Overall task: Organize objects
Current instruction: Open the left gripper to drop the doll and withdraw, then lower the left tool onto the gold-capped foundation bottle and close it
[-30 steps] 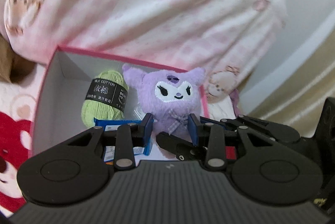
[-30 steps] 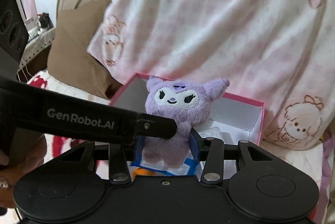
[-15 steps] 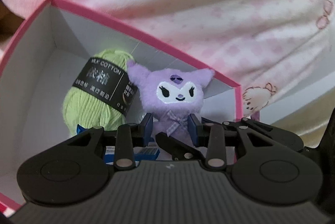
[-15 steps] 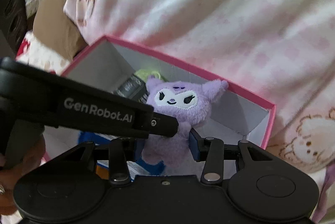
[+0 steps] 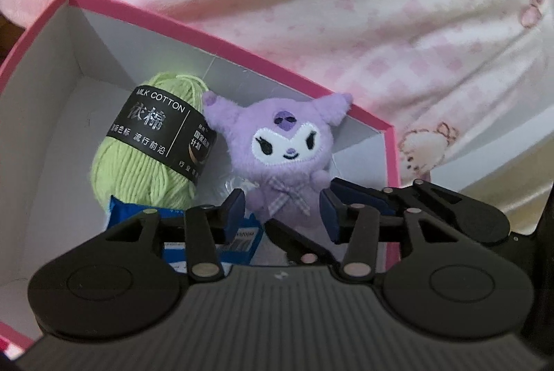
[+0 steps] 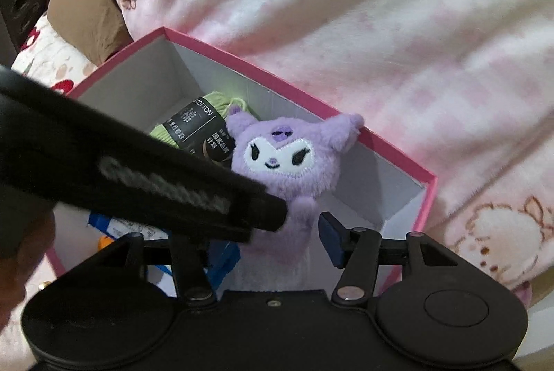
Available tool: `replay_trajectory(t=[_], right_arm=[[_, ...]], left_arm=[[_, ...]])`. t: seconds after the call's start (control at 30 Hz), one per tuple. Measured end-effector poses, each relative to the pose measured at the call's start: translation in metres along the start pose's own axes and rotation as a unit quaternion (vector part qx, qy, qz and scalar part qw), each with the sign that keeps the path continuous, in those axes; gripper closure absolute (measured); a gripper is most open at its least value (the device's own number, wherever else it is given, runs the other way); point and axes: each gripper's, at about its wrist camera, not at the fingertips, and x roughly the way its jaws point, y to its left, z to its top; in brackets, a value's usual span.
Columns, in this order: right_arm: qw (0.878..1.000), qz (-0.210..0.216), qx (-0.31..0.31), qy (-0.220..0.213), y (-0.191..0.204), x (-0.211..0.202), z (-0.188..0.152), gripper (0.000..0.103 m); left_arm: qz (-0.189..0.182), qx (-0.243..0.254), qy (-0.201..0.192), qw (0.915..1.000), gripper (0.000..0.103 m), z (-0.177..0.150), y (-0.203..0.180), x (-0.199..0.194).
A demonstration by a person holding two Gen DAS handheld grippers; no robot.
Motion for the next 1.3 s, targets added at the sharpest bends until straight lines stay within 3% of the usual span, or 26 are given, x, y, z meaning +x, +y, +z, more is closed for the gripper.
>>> replay_trajectory(t=[0.17, 0.37, 0.67, 0.87, 1.1, 1.3], right_arm=[[0.998, 0.002, 0.042, -0.036, 0.000, -0.040, -0.008, 0.042], [0.996, -0.009, 0.059, -0.068, 0.002, -0.106, -0.013, 0.041], [0.995, -0.015, 0.057, -0.076, 0.028, -0.186, -0.026, 0.040], [0.995, -0.008, 0.069, -0.074, 0.048, -0.226, -0.042, 0.038], [0.996, 0.012, 0.051, -0.073, 0.088, -0.252, -0.066, 0.036], [0.995, 0.042, 0.050, -0.071, 0.118, -0.248, -0.086, 0.035]], left_arm=[[-0.003, 0.030, 0.005, 0.9995, 0.054, -0.002, -0.009, -0.028], [-0.006, 0.081, -0.006, 0.9967, 0.052, -0.004, -0.025, -0.090], [0.006, 0.180, -0.001, 0.9837, 0.050, -0.036, -0.057, -0.171], [0.005, 0.211, 0.002, 0.9774, 0.046, -0.065, -0.068, -0.217], [0.010, 0.251, 0.021, 0.9678, 0.042, -0.098, -0.076, -0.241], [0.004, 0.250, 0.037, 0.9675, 0.042, -0.119, -0.066, -0.243]])
